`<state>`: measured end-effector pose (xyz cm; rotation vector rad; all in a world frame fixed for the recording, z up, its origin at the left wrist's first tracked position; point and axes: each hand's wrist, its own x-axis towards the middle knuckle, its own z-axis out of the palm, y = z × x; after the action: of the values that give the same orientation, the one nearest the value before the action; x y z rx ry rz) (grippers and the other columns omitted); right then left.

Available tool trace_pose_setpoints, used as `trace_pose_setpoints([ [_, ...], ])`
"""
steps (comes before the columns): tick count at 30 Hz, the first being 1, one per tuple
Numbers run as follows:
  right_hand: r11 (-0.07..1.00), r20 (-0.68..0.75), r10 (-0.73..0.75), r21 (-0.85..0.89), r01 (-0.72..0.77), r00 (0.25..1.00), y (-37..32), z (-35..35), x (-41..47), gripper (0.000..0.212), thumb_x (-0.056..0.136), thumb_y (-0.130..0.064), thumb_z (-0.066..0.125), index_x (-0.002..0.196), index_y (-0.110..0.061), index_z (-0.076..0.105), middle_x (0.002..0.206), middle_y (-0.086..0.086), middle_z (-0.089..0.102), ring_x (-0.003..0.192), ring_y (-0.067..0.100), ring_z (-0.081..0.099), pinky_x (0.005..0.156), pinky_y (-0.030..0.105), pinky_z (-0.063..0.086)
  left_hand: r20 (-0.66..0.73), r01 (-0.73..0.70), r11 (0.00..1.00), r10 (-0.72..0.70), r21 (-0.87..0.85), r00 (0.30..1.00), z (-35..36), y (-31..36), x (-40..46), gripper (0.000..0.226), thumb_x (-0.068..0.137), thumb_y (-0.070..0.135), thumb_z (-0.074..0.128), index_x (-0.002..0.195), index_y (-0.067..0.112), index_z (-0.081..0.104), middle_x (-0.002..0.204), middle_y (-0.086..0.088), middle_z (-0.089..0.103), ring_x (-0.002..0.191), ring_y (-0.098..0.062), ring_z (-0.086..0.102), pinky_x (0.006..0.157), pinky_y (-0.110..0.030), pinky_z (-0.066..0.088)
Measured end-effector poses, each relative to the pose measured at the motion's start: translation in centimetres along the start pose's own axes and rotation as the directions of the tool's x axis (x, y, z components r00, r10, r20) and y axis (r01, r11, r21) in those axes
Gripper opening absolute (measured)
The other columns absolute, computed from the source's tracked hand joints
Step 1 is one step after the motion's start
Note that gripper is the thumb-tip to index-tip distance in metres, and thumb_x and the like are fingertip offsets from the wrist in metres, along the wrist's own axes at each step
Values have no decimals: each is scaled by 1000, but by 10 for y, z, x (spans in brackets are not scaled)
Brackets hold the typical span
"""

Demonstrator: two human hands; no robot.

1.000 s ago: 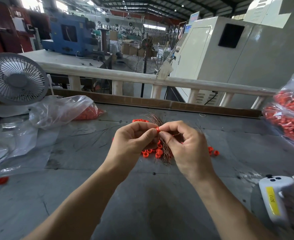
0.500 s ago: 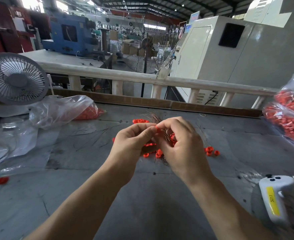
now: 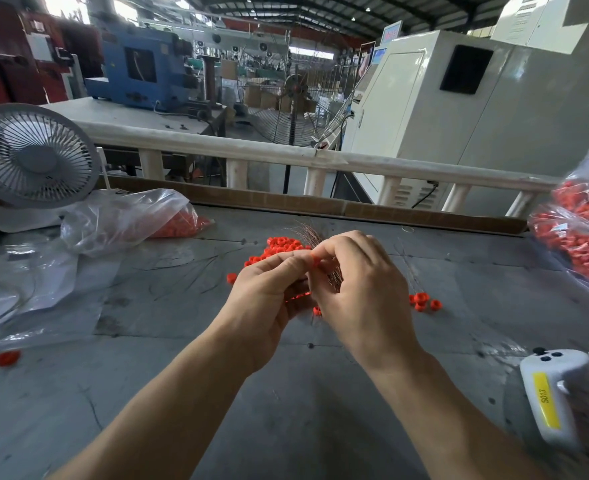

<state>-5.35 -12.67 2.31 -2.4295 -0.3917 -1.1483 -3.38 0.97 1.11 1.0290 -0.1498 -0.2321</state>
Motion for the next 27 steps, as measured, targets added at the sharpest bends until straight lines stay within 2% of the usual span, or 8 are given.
trace_pose_setpoints([
  [5,1000,5,-26,-10,26,1000,3,-2,0,9,89,-22,75,93,-18,69,94,-7,66,92,15,58,79,20,40,-5,-6,1000,6,12,1000,2,2,-1,34,100,15,62,124,-9,64,108,-24,72,88,-25,69,67,-29,57],
  [9,997,-10,-68,-25,68,998,4,0,-1,7,90,-19,75,92,-15,70,93,-4,67,89,19,59,78,29,48,-7,-4,1000,5,23,1000,1,2,-1,34,99,15,62,123,-9,64,104,-22,71,88,-27,68,70,-31,58],
  [13,993,-30,-108,-45,107,994,5,0,0,6,91,-19,74,91,-14,70,92,-2,68,86,21,60,78,34,49,11,10,1000,-10,14,1000,0,2,-1,34,99,16,61,122,-9,65,103,-23,68,90,-29,67,71,-32,57],
  [15,993,-41,-113,-47,111,993,6,-1,0,8,91,-20,72,89,-13,69,90,-2,68,85,23,61,78,36,48,23,25,1000,-25,-4,999,0,3,-1,32,99,17,60,115,-10,66,97,-22,64,84,-28,65,66,-30,56],
  [19,993,-69,-115,-26,114,991,6,-2,1,6,87,-17,71,86,-12,68,87,-1,67,84,24,62,79,37,43,30,60,998,-59,-36,998,0,4,1,19,100,16,56,98,4,70,83,-11,60,74,-20,63,61,-28,56],
  [25,994,-38,-112,-19,112,993,11,-2,2,7,90,-20,74,89,-14,70,91,-4,68,87,24,63,79,39,43,32,-4,996,1,84,1000,-4,3,1,23,99,20,62,107,0,70,93,-18,65,86,-26,64,70,-33,56],
  [27,991,-34,-135,-28,134,990,11,-2,2,5,92,-21,72,92,-15,71,95,-4,69,90,23,63,80,39,44,34,-24,995,21,99,999,-4,4,0,22,96,20,66,106,2,72,92,-18,65,84,-26,63,70,-33,55],
])
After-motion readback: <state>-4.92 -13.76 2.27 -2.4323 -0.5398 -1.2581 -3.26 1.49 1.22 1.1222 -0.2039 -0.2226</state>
